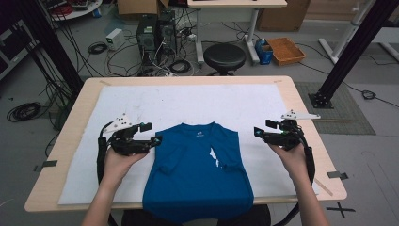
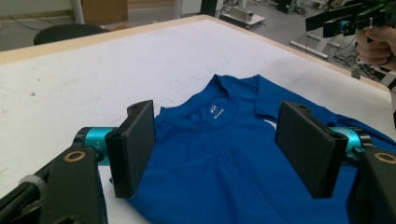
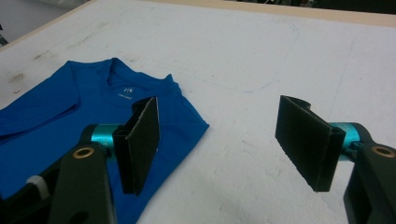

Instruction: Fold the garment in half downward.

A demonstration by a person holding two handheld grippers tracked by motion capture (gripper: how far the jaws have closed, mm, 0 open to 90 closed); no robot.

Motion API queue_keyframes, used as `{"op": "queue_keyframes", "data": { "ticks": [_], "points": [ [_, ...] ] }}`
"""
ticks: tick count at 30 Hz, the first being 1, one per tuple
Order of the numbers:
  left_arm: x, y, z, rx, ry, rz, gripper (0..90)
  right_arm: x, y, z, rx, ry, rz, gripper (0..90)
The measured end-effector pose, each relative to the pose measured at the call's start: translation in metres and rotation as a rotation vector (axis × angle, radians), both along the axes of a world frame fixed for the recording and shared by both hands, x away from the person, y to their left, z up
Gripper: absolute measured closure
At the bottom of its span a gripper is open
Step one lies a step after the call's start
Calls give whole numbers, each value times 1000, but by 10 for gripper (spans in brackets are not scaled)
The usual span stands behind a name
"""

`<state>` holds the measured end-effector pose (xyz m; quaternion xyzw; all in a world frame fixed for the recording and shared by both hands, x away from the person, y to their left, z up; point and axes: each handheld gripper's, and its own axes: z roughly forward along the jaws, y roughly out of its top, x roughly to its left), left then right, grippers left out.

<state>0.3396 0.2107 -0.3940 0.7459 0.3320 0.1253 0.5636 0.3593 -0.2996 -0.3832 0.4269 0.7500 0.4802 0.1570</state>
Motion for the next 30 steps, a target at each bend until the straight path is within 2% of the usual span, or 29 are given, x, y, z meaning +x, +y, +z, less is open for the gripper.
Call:
{"op": "queue_keyframes", "data": {
  "ticks": [3,6,8,9,12,17,19,21,22,23,24,25,27,30],
  "points": [
    [1,2,-1,22,-5,17,291,2,1,0,-3,4,2,297],
    [1,3,-1,55,-64,34,294,3,2,-1,-5,5,7,296],
    [1,4,-1,64,-76,44,301,3,2,-1,-5,5,6,296],
    [1,4,-1,68,-81,41,301,3,2,0,-3,9,3,296],
    [1,5,-2,43,-106,23,301,4,2,0,0,5,-1,296],
    [-1,3,-4,67,-168,14,300,8,4,0,-7,11,-6,295],
    [-1,1,-4,66,-161,9,301,10,7,-1,-12,12,-4,296],
    [2,0,-4,57,-123,13,300,12,10,-2,-17,13,-5,296],
    [2,0,-4,57,-123,13,300,14,11,-2,-18,14,-2,297],
    [5,0,-4,82,-99,31,300,15,13,-2,-19,18,-5,302],
    [5,0,-4,82,-99,31,300,16,15,-3,-27,20,-3,310],
    [9,1,-6,85,-75,47,300,17,18,-3,-32,23,-4,312],
    [13,2,-9,83,-57,76,297,20,22,-5,-44,29,-1,329],
    [18,3,-12,84,-47,98,288,24,28,-7,-58,32,1,352]
  ]
}}
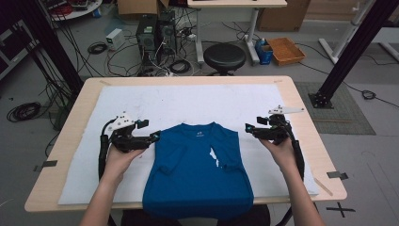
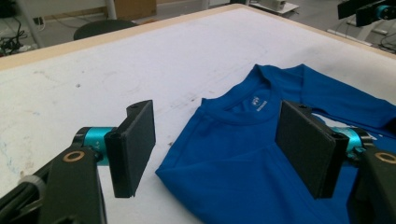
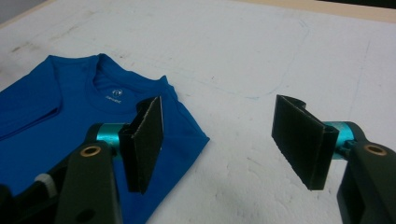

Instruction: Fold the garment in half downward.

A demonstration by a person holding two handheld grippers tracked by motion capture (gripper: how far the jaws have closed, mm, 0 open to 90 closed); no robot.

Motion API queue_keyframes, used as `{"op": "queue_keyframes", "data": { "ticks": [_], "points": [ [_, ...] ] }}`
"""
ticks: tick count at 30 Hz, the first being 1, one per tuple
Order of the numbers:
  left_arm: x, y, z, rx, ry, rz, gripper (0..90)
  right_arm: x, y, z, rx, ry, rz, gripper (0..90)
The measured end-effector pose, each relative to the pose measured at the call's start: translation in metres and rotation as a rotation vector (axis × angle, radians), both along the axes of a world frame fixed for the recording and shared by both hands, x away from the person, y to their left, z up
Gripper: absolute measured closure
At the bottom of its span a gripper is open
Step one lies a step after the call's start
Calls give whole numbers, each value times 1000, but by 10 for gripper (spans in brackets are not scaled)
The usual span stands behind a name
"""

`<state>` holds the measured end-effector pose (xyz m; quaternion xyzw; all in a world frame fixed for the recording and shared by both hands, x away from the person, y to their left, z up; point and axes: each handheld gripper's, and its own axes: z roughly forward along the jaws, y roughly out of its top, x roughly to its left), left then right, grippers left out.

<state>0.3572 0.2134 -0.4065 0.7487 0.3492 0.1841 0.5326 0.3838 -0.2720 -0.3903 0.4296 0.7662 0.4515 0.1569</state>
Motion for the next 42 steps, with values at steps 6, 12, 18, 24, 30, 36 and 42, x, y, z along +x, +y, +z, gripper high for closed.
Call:
{"op": "queue_keyframes", "data": {
  "ticks": [6,12,18,24,30,36,42],
  "points": [
    [13,-1,-7,5,24,47,287,9,8,-6,10,16,-1,398],
    [27,-4,-18,21,74,41,290,16,17,-14,-18,40,-5,468],
    [35,-9,-22,98,83,-6,409,23,28,-21,-43,46,-14,525],
    [49,-10,-25,111,145,-1,446,28,37,-27,-85,49,-35,543],
    [58,-9,-34,133,214,36,495,31,41,-31,-97,56,-38,534],
    [64,-13,-35,167,257,24,549,32,44,-33,-114,53,-41,546],
    [64,-15,-38,206,286,27,617,34,44,-35,-113,62,-51,548]
  ]
}}
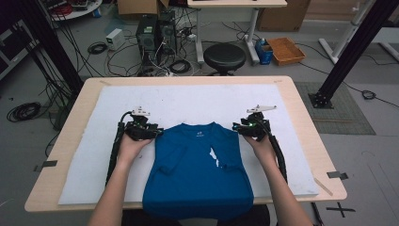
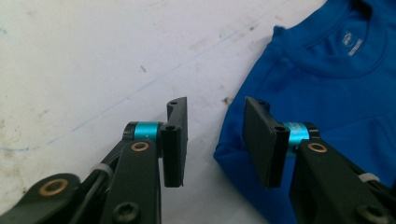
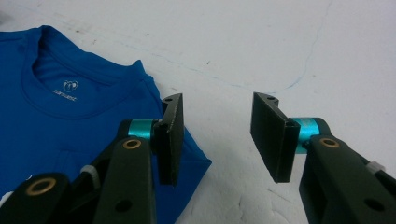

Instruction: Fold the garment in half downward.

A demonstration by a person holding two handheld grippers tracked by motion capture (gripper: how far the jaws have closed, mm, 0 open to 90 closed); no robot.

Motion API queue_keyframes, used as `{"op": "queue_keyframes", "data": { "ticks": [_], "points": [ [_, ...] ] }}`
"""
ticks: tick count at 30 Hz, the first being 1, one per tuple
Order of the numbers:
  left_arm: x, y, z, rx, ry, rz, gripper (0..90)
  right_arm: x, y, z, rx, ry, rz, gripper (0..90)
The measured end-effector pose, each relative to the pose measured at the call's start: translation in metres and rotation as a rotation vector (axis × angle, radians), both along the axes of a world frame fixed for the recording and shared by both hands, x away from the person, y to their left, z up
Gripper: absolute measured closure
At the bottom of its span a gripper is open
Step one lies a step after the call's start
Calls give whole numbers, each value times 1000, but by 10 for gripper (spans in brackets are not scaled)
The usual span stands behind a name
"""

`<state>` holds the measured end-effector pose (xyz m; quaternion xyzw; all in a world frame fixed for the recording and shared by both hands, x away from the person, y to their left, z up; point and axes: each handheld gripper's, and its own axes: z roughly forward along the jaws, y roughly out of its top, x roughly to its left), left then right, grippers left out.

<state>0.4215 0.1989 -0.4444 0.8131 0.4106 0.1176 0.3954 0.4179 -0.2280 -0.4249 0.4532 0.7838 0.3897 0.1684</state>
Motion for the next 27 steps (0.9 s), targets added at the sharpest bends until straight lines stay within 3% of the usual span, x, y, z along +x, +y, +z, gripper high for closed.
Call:
{"op": "queue_keyframes", "data": {
  "ticks": [6,11,14,24,27],
  "points": [
    [0,-1,0,8,-2,5,631,1,3,-1,-18,-10,-2,548],
    [0,-4,0,15,-4,-4,648,7,4,-7,11,50,-4,578],
    [0,-4,0,12,-1,-4,647,9,5,-12,-1,83,-8,605],
    [-1,-8,0,23,-4,-16,624,8,17,-17,-88,82,49,619],
    [-2,-9,1,41,-12,-27,691,8,17,-17,-113,70,54,710]
  ]
}}
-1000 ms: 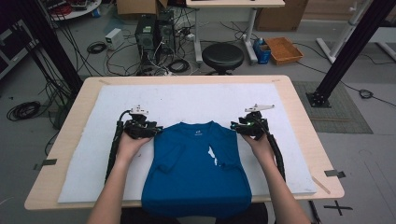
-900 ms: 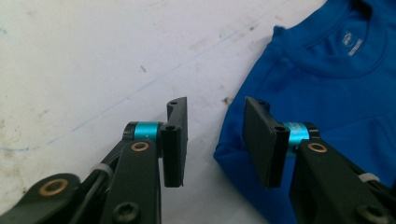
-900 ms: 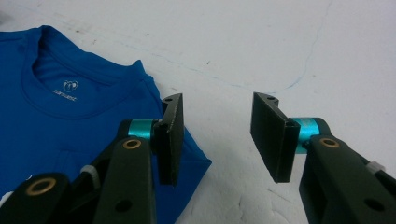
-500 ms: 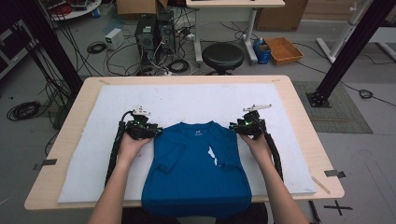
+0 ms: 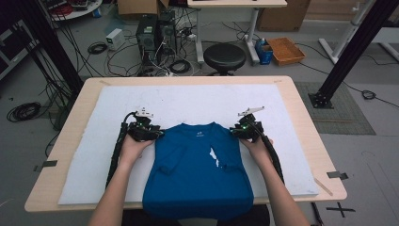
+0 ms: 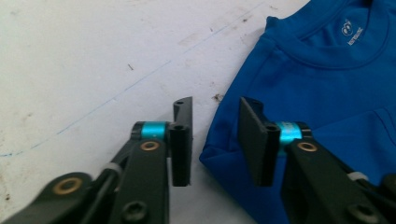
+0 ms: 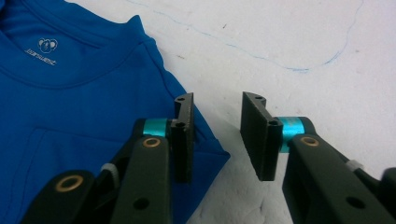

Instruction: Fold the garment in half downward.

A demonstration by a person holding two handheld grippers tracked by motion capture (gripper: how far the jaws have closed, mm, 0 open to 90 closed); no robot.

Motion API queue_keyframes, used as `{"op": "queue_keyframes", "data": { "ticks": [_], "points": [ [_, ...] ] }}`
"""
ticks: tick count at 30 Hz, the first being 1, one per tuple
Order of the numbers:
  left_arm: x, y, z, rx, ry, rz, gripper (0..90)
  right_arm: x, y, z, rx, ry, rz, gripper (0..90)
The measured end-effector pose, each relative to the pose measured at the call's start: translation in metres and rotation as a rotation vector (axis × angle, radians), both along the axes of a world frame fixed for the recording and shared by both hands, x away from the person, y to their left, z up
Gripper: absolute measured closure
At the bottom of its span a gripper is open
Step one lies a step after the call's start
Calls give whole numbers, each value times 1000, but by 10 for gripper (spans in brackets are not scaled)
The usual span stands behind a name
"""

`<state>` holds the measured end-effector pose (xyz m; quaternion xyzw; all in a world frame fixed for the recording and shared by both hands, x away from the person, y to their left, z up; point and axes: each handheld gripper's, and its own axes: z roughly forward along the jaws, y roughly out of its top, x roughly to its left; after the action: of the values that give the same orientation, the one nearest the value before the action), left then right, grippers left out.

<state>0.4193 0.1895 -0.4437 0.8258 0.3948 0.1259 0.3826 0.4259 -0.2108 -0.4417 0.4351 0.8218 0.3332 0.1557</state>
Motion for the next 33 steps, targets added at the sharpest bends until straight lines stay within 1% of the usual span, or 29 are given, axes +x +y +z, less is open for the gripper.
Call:
{"op": "queue_keyframes", "data": {
  "ticks": [3,4,5,6,7,8,9,10,11,13,14,16,18,19,20,22,24,25,26,27,28,31,32,33],
  "points": [
    [-1,-3,0,15,-13,-1,689,-1,2,0,-10,-9,34,773],
    [-1,-3,0,15,-13,-1,690,-1,3,0,-19,-15,39,797],
    [-1,-3,0,12,-14,-2,689,-2,4,0,-16,-16,43,802],
    [0,-3,-1,5,-13,-2,686,-1,5,0,-19,-22,47,796],
    [0,-3,-1,5,-13,-2,648,-2,5,0,-11,-19,42,746],
    [1,-3,0,8,-19,20,587,-1,5,0,-7,-19,37,705],
    [1,-4,-1,-1,-16,22,581,0,4,-1,5,-13,30,701],
    [1,-4,-1,3,-16,19,585,0,4,-1,13,-10,30,702],
    [1,-3,-1,11,-20,13,591,0,4,-1,9,-10,28,702],
    [1,-4,-1,10,-26,7,599,0,5,-1,2,-16,34,704],
    [1,-5,-1,9,-28,-5,620,0,5,-1,-3,-18,39,732],
    [0,-8,-1,32,-42,-22,632,-1,7,-1,-2,-17,47,783],
    [-1,-11,-1,40,-48,-42,689,-1,8,-1,-9,-24,61,834],
    [-1,-12,-1,37,-47,-46,708,-2,9,-1,-9,-24,63,851],
    [-1,-12,-1,39,-48,-56,746,-2,9,-1,-8,-25,61,871],
    [-2,-14,0,37,-46,-67,820,-2,9,-1,-4,-26,65,879],
    [-1,-14,0,36,-46,-67,859,-3,8,1,5,-35,59,882],
    [-1,-13,0,28,-49,-64,859,-3,8,1,5,-35,59,882],
    [-1,-11,2,-5,-49,-56,870,-3,6,4,37,-48,54,883],
    [-1,-11,2,-5,-49,-56,872,-3,6,4,37,-48,54,883],
    [-1,-10,4,-17,-53,-53,874,-4,4,6,61,-53,50,883],
    [-2,-8,5,-27,-55,-50,876,-3,0,8,82,-55,44,883],
    [-1,-8,5,-22,-52,-50,876,-3,0,8,85,-42,41,882],
    [-1,-8,4,-25,-46,-45,875,-2,0,7,80,-31,37,882]
  ]
}}
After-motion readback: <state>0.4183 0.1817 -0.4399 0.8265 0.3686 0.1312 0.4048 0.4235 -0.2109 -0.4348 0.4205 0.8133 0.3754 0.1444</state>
